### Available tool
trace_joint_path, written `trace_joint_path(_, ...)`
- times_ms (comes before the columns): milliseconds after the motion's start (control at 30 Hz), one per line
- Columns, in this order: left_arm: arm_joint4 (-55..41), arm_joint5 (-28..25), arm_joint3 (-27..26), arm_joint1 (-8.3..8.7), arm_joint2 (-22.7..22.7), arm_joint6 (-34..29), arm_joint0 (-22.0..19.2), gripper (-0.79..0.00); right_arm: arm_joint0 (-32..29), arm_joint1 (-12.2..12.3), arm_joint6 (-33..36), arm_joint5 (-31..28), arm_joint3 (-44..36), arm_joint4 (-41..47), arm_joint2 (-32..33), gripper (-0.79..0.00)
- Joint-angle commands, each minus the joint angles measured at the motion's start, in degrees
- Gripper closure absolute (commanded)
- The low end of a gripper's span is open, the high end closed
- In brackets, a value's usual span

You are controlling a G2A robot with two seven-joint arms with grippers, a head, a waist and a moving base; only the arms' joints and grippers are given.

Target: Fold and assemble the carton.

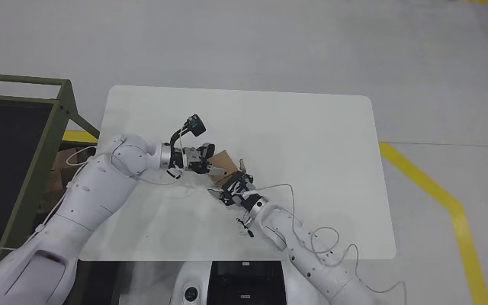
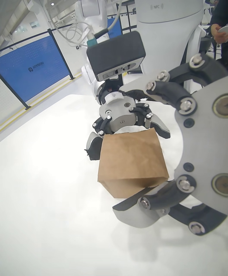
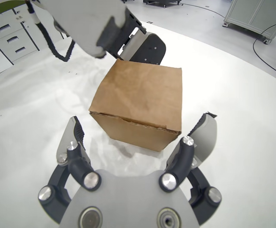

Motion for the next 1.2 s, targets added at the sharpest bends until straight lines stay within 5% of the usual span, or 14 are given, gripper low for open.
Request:
trace_joint_path(0,-0.07,-0.31,0.40,-0.13,0.26,-0.04,-0.21,-0.785,-0.36,-0.31,-0.22,2.08,-0.06,0.33,-0.41,-0.785)
trace_joint_path(433,-0.13,-1.94,1.95,-0.60,1.04,0.15,-0.88,-0.785,-2.96,-2.20,1.11,13.62,-1.57,2.34,-2.45,-0.785)
trace_joint_path(1167,1.73,-4.63,4.21,-1.45,2.96,-0.12,-2.57,-0.785,-2.46,-4.12,1.18,15.89,-0.26,4.99,-2.79,-0.785)
